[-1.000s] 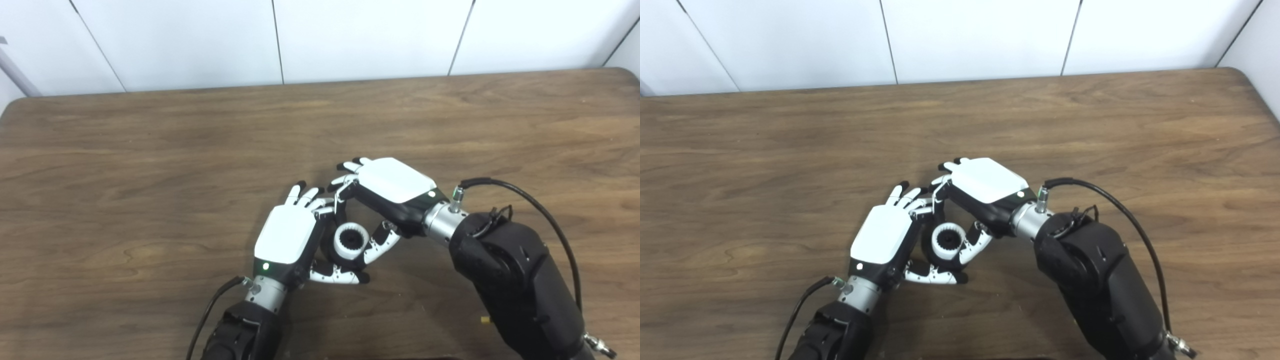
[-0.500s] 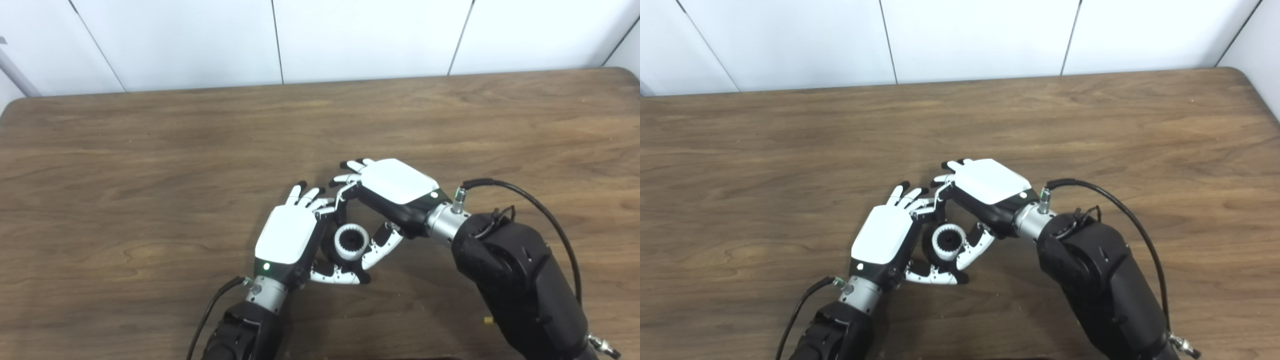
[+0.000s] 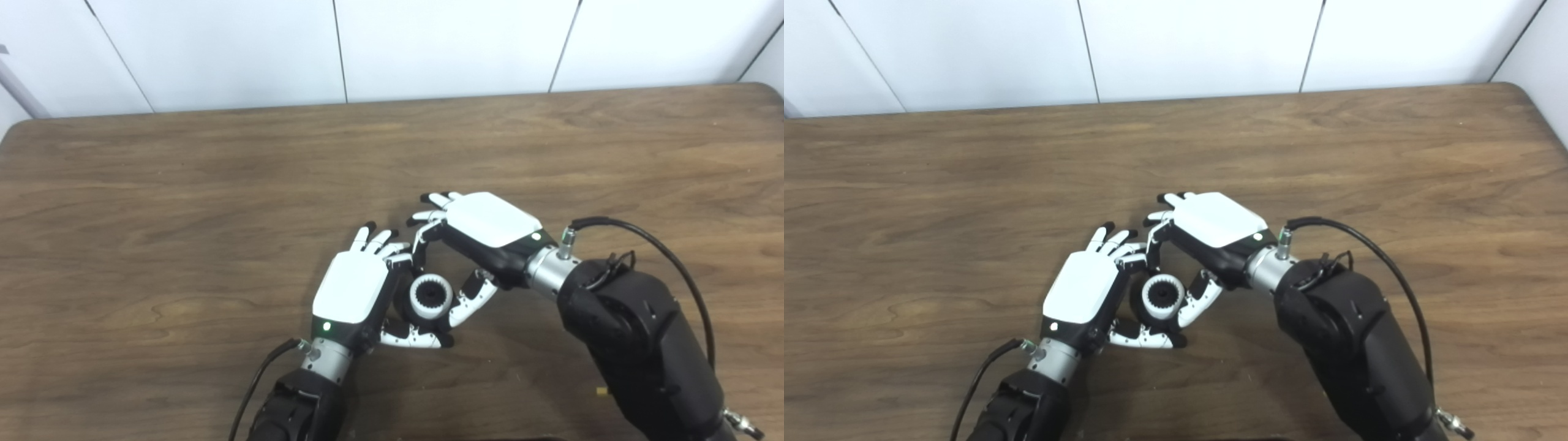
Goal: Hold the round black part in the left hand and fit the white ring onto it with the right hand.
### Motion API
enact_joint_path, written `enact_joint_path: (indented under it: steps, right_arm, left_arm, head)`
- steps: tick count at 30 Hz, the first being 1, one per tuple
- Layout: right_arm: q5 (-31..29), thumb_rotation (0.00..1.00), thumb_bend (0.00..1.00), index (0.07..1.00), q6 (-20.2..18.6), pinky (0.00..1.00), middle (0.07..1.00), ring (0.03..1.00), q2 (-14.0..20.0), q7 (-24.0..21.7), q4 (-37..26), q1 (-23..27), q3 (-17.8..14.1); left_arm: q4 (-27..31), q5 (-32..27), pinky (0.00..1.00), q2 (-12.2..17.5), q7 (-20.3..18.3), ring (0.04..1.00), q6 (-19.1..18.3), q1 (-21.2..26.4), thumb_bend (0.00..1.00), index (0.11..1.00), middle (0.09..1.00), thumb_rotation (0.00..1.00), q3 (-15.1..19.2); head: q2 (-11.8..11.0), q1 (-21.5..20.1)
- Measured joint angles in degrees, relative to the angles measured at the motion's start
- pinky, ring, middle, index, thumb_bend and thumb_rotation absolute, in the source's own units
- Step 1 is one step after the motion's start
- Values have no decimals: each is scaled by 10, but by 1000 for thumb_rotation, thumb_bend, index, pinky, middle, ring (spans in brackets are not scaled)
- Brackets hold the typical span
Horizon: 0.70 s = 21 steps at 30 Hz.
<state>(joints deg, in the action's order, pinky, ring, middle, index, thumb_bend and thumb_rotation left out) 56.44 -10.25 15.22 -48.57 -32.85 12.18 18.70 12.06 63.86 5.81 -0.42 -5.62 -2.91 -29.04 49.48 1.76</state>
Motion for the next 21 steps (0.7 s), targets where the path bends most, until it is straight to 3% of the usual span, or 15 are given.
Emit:
enact_joint_path:
  steps: [21]
  right_arm:
    - [-48, 341, 927, 664, -29, 1000, 894, 1000, 58, -8, -38, -10, -100]
  left_arm:
    - [0, -5, 1000, 3, 1, 905, 1, 1, 519, 486, 791, 52, 2]
  head:
    - [-4, 0]
